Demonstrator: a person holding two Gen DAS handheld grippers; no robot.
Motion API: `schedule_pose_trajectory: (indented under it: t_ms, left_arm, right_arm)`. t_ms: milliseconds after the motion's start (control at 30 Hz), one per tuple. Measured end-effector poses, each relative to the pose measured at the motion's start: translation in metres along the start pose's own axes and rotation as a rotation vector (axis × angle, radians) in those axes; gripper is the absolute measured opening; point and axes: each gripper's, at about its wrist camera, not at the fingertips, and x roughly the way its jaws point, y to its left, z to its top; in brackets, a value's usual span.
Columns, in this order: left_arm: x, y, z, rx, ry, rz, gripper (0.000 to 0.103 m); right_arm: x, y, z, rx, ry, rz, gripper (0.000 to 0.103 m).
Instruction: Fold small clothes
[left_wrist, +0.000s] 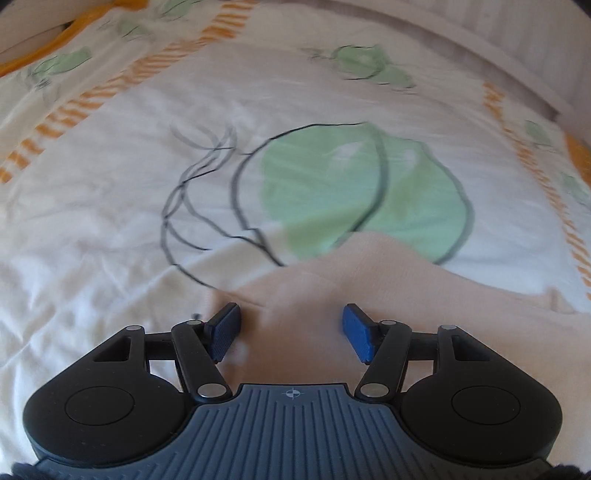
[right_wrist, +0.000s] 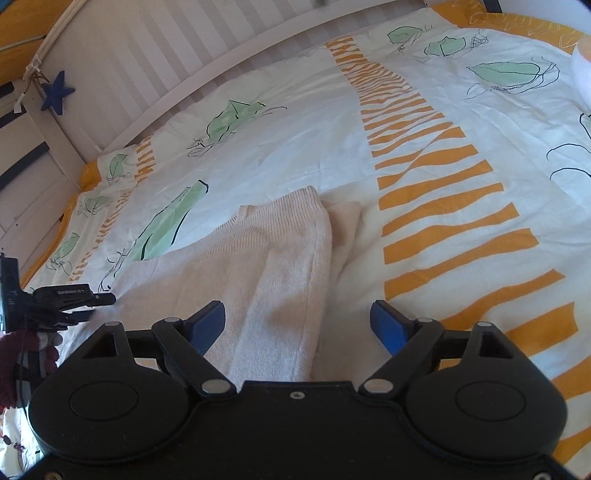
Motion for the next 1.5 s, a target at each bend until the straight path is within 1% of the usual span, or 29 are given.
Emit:
schedule_pose_trajectory:
  t_ms: [100,167,233,267,333,433,500,567,667,733,767,833,933,1000,1033,1067,1100,1200,1267,1367,1500]
  left_arm:
    - [0.01,0.008,0.011,-0.011,-0.002,0.03,0.06]
    - [0.013,0.009,0.017,-0.005,-0.001,0.067,0.06]
    - [0.01,0.009,0.022,-0.013,-0.02,0.109,0.06]
    - [0.005,0.008,0.023,-0.018,-0.043,0.125,0.06]
    - [-0.005,0.004,0.021,-0.019,-0.073,0.096,0.06]
    - [-0.025,-0.009,0.01,0.0,-0.09,-0.009,0.06]
    - [-0.038,-0.024,0.001,0.031,-0.091,-0.085,0.061]
    - [-0.05,-0.04,-0.01,0.071,-0.091,-0.149,0.071]
    - [-0.058,-0.067,-0.023,0.161,-0.084,-0.213,0.076]
    - [-0.056,-0.086,-0.027,0.215,-0.067,-0.236,0.08]
    - [-0.052,-0.094,-0.028,0.233,-0.056,-0.242,0.08]
    - [-0.04,-0.107,-0.028,0.258,-0.044,-0.228,0.08]
    - [-0.021,-0.122,-0.027,0.286,-0.029,-0.183,0.08]
    - [-0.009,-0.131,-0.032,0.328,-0.003,-0.138,0.08]
    - [-0.004,-0.134,-0.036,0.353,0.004,-0.123,0.085]
    - [0.0,-0.136,-0.039,0.371,-0.002,-0.111,0.092]
    - [0.004,-0.137,-0.041,0.382,-0.008,-0.101,0.094]
    - [0.007,-0.132,-0.035,0.34,0.019,-0.118,0.097]
    - [0.002,-0.132,-0.032,0.348,0.031,-0.116,0.096]
    - [-0.017,-0.129,-0.034,0.342,0.01,-0.136,0.096]
    - [-0.046,-0.122,-0.053,0.323,-0.016,-0.195,0.096]
  right_arm:
    - [0.0,0.0,0.0,0.002,0.001,0.001,0.089]
    - [0.001,0.0,0.0,0.003,0.001,0.008,0.091]
    - [0.002,0.0,0.0,0.003,0.0,0.011,0.092]
    - [0.002,0.0,0.0,0.001,0.0,0.012,0.093]
    - [0.002,0.0,0.0,0.004,0.0,0.02,0.094]
    - [0.005,-0.003,0.0,0.024,0.009,0.056,0.098]
    - [0.006,-0.004,-0.001,0.048,0.016,0.087,0.1]
    - [0.007,-0.007,-0.001,0.082,0.023,0.129,0.103]
    - [0.011,-0.014,-0.002,0.155,0.035,0.198,0.103]
    - [0.012,-0.016,-0.002,0.175,0.036,0.211,0.103]
    - [0.012,-0.016,-0.002,0.177,0.037,0.215,0.103]
    - [0.013,-0.016,-0.002,0.177,0.039,0.219,0.103]
    - [0.014,-0.016,-0.001,0.174,0.042,0.219,0.103]
    - [0.014,-0.016,-0.001,0.175,0.045,0.222,0.103]
    - [0.014,-0.016,-0.001,0.177,0.046,0.223,0.103]
    - [0.014,-0.017,-0.001,0.18,0.047,0.225,0.103]
    - [0.014,-0.017,-0.001,0.184,0.047,0.227,0.103]
    - [0.015,-0.019,-0.001,0.195,0.045,0.234,0.103]
    - [0.015,-0.02,-0.002,0.196,0.043,0.237,0.103]
    - [0.015,-0.02,-0.002,0.196,0.042,0.241,0.103]
    - [0.015,-0.022,-0.002,0.2,0.042,0.25,0.103]
